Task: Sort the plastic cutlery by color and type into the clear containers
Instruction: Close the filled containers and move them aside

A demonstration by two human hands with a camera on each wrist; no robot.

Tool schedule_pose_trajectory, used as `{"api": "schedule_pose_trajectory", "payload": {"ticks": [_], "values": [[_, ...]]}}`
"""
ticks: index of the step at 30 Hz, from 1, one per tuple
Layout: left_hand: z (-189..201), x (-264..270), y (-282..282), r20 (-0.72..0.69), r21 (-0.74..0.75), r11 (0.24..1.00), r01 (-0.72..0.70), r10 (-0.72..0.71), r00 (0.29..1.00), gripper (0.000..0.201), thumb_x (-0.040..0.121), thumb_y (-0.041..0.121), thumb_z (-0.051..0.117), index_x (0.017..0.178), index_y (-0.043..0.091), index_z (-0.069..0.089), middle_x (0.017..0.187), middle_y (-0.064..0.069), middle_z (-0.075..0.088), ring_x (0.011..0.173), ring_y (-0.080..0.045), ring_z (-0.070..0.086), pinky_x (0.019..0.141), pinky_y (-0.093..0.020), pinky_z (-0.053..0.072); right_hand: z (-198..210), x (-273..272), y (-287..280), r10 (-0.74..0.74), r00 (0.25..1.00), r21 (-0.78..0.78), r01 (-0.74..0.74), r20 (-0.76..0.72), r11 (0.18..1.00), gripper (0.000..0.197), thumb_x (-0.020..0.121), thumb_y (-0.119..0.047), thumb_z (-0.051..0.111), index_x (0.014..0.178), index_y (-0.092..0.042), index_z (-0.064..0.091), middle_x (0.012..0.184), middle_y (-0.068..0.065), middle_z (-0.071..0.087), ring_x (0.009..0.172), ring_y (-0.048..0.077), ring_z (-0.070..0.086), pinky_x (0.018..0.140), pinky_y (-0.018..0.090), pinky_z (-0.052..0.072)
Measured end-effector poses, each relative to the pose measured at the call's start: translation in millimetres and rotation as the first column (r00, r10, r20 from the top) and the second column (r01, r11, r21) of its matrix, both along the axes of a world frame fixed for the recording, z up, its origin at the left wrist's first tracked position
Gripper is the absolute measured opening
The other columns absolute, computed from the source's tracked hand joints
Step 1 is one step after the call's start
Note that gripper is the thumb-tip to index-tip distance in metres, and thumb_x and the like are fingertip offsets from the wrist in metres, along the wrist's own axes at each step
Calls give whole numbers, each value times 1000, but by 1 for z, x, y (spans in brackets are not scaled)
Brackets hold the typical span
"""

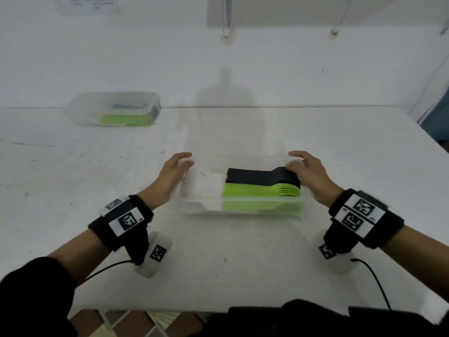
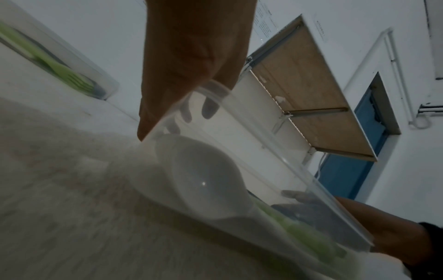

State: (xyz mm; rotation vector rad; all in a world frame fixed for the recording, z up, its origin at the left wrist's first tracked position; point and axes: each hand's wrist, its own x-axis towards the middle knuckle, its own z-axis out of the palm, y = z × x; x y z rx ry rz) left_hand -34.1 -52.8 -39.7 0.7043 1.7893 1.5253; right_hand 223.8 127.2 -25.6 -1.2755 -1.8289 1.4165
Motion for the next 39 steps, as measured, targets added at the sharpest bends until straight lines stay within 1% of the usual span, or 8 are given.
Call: {"api": "schedule_pose_trajectory", "payload": {"ticks": [15, 25, 26, 27, 29, 32, 36, 39], "values": [[17, -1, -2, -58, -161, 987, -9, 0, 998, 35, 97, 29, 43, 126, 11, 51, 125, -4, 50, 121, -22, 47, 95, -29, 34, 8, -10, 3, 55, 988, 13, -58, 147, 998, 39, 93, -37, 52, 126, -17, 49, 117, 5, 43, 102, 16, 43, 85, 26, 33], [44, -27, 9, 53, -384, 893, 236, -233, 971, 58, 90, 4, 36, 145, 21, 26, 151, -8, 24, 141, -25, 20, 112, -36, 19, 17, -27, 39, 151, 958, -203, -102, 245, 974, 71, 90, -37, 56, 147, -16, 19, 153, 4, 23, 140, 23, 25, 107, 40, 27], [51, -22, 6, 23, -429, 868, 252, -268, 963, 79, 81, 53, 60, 145, 20, 28, 147, -4, 32, 138, -23, 26, 108, -33, 25, 18, -28, 39, 154, 958, -213, -103, 242, 972, 72, 90, -37, 57, 147, -16, 20, 153, 5, 24, 140, 23, 25, 108, 41, 25], [45, -29, 11, -22, -452, 861, 231, -270, 963, 124, 39, 83, 48, 144, 19, 30, 136, 2, 43, 131, -21, 35, 102, -30, 31, 18, -29, 39, 157, 959, -223, -103, 237, 969, 72, 89, -37, 58, 147, -17, 20, 152, 6, 25, 140, 23, 25, 109, 42, 24], [40, -37, 15, 123, -361, 906, 221, -189, 974, 79, 80, 59, 56, 141, 14, 34, 102, 7, 49, 105, -16, 48, 84, -25, 42, 19, -30, 38, 150, 963, -238, -95, 225, 967, 73, 88, -36, 60, 147, -17, 21, 151, 7, 26, 140, 23, 25, 110, 42, 22], [39, -41, 18, 317, -295, 944, 145, -46, 947, 59, 85, 37, 62, 128, 8, 34, 95, -8, 45, 73, -18, 48, 47, -21, 48, 19, -29, 38, 127, 972, -257, -74, 196, 964, 77, 87, -36, 61, 147, -18, 18, 150, 11, 28, 139, 26, 25, 109, 42, 24], [39, -48, 19, 393, -204, 975, 86, 2, 919, 50, 89, 33, 57, 124, 9, 32, 87, -10, 47, 67, -18, 49, 53, -26, 51, 19, -25, 36, 56, 994, -247, -31, 96, 969, 87, 85, -33, 64, 149, -18, 7, 148, 12, 29, 136, 27, 29, 108, 45, 28], [40, -57, 20, 460, -143, 979, 145, -64, 886, 23, 90, 31, 56, 89, 10, 46, 81, -8, 51, 66, -20, 55, 65, -32, 50, 22, -22, 36, 12, 1000, -237, -11, 6, 971, 87, 86, -28, 64, 149, -16, 5, 148, 10, 30, 135, 26, 30, 109, 46, 31]]}}
